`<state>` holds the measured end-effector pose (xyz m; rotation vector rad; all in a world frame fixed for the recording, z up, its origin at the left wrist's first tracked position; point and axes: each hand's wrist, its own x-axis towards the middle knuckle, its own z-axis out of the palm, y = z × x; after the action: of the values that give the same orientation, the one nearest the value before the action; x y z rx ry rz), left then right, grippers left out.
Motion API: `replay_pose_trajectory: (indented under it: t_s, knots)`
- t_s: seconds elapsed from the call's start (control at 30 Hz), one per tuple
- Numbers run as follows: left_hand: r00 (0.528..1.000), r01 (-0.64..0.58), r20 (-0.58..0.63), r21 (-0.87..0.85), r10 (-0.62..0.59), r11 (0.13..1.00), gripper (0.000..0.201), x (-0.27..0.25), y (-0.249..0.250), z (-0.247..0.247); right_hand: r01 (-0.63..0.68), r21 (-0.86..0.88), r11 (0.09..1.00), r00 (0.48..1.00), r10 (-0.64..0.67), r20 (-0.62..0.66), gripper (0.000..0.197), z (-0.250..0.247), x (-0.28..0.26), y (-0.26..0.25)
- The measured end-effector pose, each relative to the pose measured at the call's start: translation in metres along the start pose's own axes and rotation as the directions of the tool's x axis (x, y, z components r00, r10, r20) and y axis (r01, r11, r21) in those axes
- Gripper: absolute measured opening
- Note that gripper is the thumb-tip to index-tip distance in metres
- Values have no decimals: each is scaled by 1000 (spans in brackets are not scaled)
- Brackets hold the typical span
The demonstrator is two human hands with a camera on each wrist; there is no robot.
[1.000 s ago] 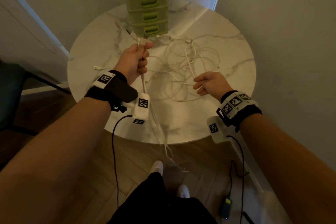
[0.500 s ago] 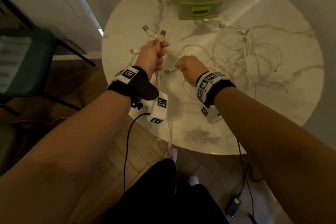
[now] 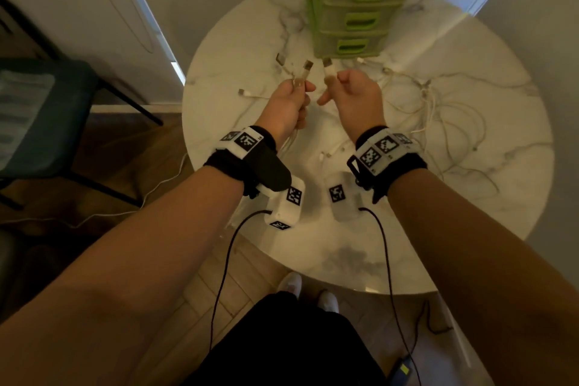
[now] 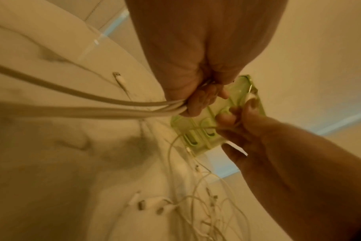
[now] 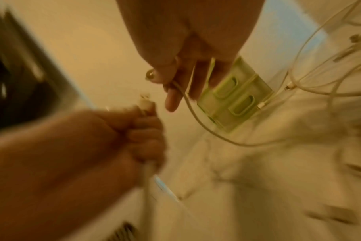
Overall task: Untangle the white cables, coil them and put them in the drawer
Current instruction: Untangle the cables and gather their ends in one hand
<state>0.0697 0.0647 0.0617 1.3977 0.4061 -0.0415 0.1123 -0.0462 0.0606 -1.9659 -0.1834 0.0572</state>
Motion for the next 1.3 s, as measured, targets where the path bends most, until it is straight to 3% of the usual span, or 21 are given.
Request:
replay_pose_trajectory:
  t_s: [0.1, 0.23, 0.33, 0.5, 0.6, 0.67, 0.7, 0.83, 0.97, 1.07, 1.13, 1.23, 1.3]
  knots:
    - [996, -43, 73, -20, 44, 999, 25, 0, 12, 21, -72, 221, 973, 996, 83, -40, 21, -11, -8, -18]
    - [986, -69, 150, -18, 71, 997, 26, -6, 16, 44, -88, 300, 950, 985, 128, -116, 23, -25, -13, -18]
    - [987, -81, 143, 6, 79, 997, 28, -9, 17, 57, -95, 313, 945, 991, 120, -62, 22, -37, -13, -15]
    - [997, -73, 27, 30, 72, 997, 27, -6, 28, 68, -26, 139, 990, 979, -3, 204, 17, -65, -7, -18]
    - [993, -49, -117, -265, 19, 963, 38, 3, 53, 54, 64, -93, 994, 946, -31, 323, 11, -99, 3, -2]
    - [991, -77, -133, -454, 18, 888, 38, 8, 66, 44, 79, -240, 967, 951, -2, 308, 18, -120, 12, 10]
    - [988, -103, -148, -468, 37, 878, 37, 9, 69, 45, 64, -241, 968, 957, 9, 290, 20, -124, 14, 11]
    - [980, -173, -158, -370, 122, 913, 19, 8, 66, 74, 86, -91, 992, 973, -64, 223, 25, -111, 19, -10]
    - [987, -161, -81, -433, 140, 887, 24, 5, 68, 86, 161, -149, 976, 950, -112, 293, 24, -108, 19, -14]
    - [965, -230, -203, -370, 164, 900, 27, 10, 82, 70, 148, -268, 952, 916, -30, 401, 29, -133, 19, 6]
    - [937, -284, -299, -352, 180, 892, 27, 15, 94, 55, 137, -376, 916, 921, 21, 389, 30, -154, 22, 23]
    - [919, -296, -308, -130, 245, 946, 25, 17, 99, 53, 115, -454, 884, 933, 61, 356, 28, -170, 28, 31]
    - [957, -221, -171, 103, 236, 970, 25, 13, 91, 70, 110, -391, 914, 946, 24, 324, 27, -165, 30, 25]
